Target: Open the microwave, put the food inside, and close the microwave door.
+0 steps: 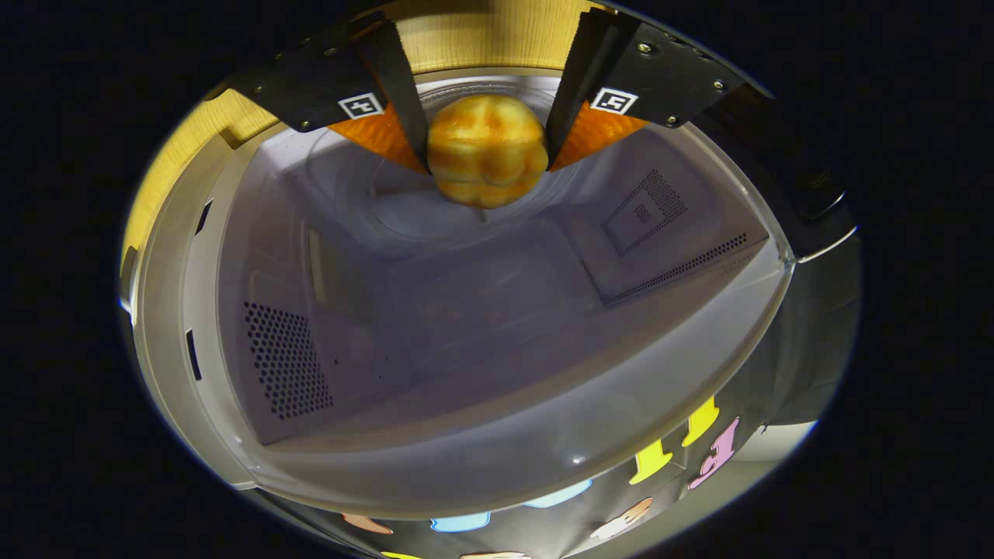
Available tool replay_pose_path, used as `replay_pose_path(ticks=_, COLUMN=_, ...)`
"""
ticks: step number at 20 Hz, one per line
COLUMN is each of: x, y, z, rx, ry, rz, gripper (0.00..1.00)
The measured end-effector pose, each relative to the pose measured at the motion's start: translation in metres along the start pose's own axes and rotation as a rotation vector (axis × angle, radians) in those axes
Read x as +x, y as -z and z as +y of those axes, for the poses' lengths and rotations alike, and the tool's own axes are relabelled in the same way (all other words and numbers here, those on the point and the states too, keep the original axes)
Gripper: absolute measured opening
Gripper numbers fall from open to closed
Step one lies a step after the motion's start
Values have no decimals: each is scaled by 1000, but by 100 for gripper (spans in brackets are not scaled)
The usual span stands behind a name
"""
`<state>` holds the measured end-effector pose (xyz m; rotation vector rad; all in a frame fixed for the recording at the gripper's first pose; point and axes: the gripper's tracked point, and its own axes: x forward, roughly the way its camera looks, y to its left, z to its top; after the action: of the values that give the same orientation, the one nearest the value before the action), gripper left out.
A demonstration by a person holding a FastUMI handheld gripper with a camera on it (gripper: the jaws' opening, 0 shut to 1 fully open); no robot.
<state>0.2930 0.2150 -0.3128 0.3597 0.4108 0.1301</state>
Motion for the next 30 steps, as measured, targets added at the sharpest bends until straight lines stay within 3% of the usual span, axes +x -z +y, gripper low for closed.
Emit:
replay_pose_path(ticks=4, x=-4, y=-2, z=2, rx=-29, ry=9, rz=-3, gripper=98)
replay_pose_path(ticks=9, x=-31, y=-8, z=5, rx=-84, ry=6, rz=7, gripper=98)
replay_pose_path(ticks=23, x=-248, y=-79, z=77, rx=-200, ry=-93, rz=-146, gripper=97)
replay_pose_path(ticks=30, x=-334, y=-83, z=170, rx=-270, ry=-275, rz=-188, gripper=98)
